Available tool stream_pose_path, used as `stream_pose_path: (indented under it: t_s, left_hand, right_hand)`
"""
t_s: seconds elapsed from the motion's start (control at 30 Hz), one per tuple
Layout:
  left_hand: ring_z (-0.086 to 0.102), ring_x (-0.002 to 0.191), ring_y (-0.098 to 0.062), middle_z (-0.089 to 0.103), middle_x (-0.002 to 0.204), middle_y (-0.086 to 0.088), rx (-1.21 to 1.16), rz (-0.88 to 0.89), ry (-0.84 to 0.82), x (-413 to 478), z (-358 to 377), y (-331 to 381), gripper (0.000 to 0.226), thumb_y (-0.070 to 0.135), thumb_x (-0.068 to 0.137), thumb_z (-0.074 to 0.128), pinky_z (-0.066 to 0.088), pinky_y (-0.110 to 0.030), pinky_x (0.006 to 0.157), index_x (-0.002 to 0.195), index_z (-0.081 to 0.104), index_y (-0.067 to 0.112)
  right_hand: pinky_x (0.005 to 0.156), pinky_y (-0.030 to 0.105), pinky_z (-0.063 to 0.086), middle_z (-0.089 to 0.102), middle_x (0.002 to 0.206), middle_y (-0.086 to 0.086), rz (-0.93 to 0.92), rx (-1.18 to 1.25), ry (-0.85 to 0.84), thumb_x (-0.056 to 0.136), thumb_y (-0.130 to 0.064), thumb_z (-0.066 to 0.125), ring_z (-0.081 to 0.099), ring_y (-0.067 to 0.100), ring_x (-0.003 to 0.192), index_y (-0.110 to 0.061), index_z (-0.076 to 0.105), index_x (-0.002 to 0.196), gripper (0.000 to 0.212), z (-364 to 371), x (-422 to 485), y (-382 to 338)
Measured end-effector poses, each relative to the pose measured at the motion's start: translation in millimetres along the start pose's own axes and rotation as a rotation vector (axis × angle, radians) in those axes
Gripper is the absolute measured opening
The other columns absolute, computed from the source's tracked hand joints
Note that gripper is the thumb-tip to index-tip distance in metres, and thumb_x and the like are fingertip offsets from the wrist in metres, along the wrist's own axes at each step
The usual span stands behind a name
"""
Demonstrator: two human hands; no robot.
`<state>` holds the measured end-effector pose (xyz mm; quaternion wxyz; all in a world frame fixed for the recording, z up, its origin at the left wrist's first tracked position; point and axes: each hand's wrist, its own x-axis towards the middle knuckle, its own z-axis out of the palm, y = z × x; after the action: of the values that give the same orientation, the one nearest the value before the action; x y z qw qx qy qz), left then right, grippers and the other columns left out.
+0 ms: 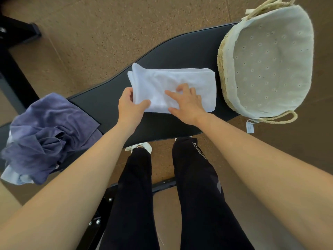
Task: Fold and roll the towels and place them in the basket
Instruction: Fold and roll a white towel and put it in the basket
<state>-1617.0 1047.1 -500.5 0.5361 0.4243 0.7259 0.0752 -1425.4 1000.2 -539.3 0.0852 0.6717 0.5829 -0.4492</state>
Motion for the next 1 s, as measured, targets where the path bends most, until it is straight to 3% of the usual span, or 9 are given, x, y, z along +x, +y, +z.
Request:
stream_pose_path:
  t_s: [0.1,0.23,0.33,0.5,0.6,0.7,0.8,0.9,1.0]
  left_hand:
    - [0.060,0.087,-0.005,0.061,0.104,0.004,0.045,0.172,-0.075,-21,-1,5,0.048,0.007,0.080,0.077,0.048,-0.010,0.068,0.120,0.054,0.018]
    - [0.055,0.078,0.002,0.057,0.092,0.009,0.103,0.279,-0.197,-39,19,12,0.055,0.005,0.081,0.077,0.045,-0.007,0.068,0.129,0.055,0.020]
    - [0.056,0.079,0.002,0.056,0.086,0.014,0.128,0.311,-0.277,-46,41,17,0.058,0.007,0.082,0.077,0.043,-0.006,0.069,0.133,0.056,0.022]
    - [0.061,0.094,-0.007,0.064,0.104,0.012,0.181,0.375,-0.389,-50,69,21,0.059,0.028,0.078,0.079,0.048,-0.012,0.079,0.133,0.057,0.027]
    - [0.058,0.091,-0.008,0.063,0.100,0.010,0.252,0.420,-0.191,-41,73,14,0.045,0.029,0.082,0.071,0.053,-0.022,0.083,0.127,0.064,0.025]
    - [0.051,0.106,-0.016,0.056,0.115,0.001,0.447,0.454,0.003,-27,81,3,0.043,0.029,0.085,0.074,0.054,-0.036,0.087,0.128,0.064,0.028]
    - [0.037,0.121,-0.025,0.040,0.135,-0.004,0.583,0.336,0.016,-20,99,-6,0.056,0.039,0.082,0.077,0.052,-0.039,0.093,0.135,0.057,0.037]
    - [0.032,0.125,-0.026,0.030,0.142,-0.004,0.462,0.193,-0.043,-20,115,-8,0.067,0.032,0.083,0.078,0.051,-0.037,0.091,0.142,0.048,0.040]
    - [0.040,0.126,-0.025,0.027,0.144,-0.005,0.361,0.145,-0.088,-23,123,-5,0.078,0.021,0.084,0.079,0.048,-0.031,0.086,0.149,0.040,0.039]
  right_hand:
    - [0.114,0.044,0.037,0.043,0.146,0.000,0.030,0.382,-0.065,0.100,-0.033,0.060,0.040,0.022,0.133,-0.032,0.052,0.145,0.045,-4,-6,-2]
    - [0.098,0.041,0.056,0.068,0.121,0.000,0.195,1.156,-0.041,0.104,-0.035,0.055,0.066,0.021,0.110,-0.027,0.064,0.129,0.028,-26,-28,-8]
    - [0.091,0.044,0.060,0.070,0.118,0.003,0.209,1.374,-0.015,0.102,-0.041,0.056,0.070,0.023,0.109,-0.028,0.064,0.122,0.026,-35,-42,-7]
    - [0.093,0.043,0.060,0.066,0.124,-0.002,0.230,1.055,0.217,0.095,-0.030,0.069,0.065,0.017,0.114,-0.027,0.057,0.136,0.043,-28,-46,18]
    - [0.094,0.043,0.060,0.061,0.129,-0.004,0.231,0.920,0.270,0.098,-0.017,0.063,0.061,0.014,0.115,-0.028,0.049,0.144,0.050,-25,-45,41]
    - [0.105,0.045,0.053,0.053,0.143,-0.004,0.234,0.776,0.344,0.098,-0.010,0.058,0.054,0.015,0.126,-0.029,0.036,0.154,0.063,-21,-40,55]
    - [0.110,0.031,0.043,0.046,0.146,0.003,0.223,0.546,0.429,0.098,-0.007,0.055,0.047,0.013,0.127,-0.028,0.020,0.161,0.075,-15,-37,60]
    - [0.103,0.032,0.048,0.039,0.146,0.012,0.138,0.299,0.449,0.095,-0.002,0.058,0.048,0.024,0.123,-0.026,0.032,0.156,0.070,-12,-37,60]
    - [0.100,0.044,0.052,0.030,0.153,0.008,0.084,0.146,0.390,0.095,-0.027,0.063,0.041,0.029,0.131,-0.030,0.032,0.149,0.063,-8,-34,60]
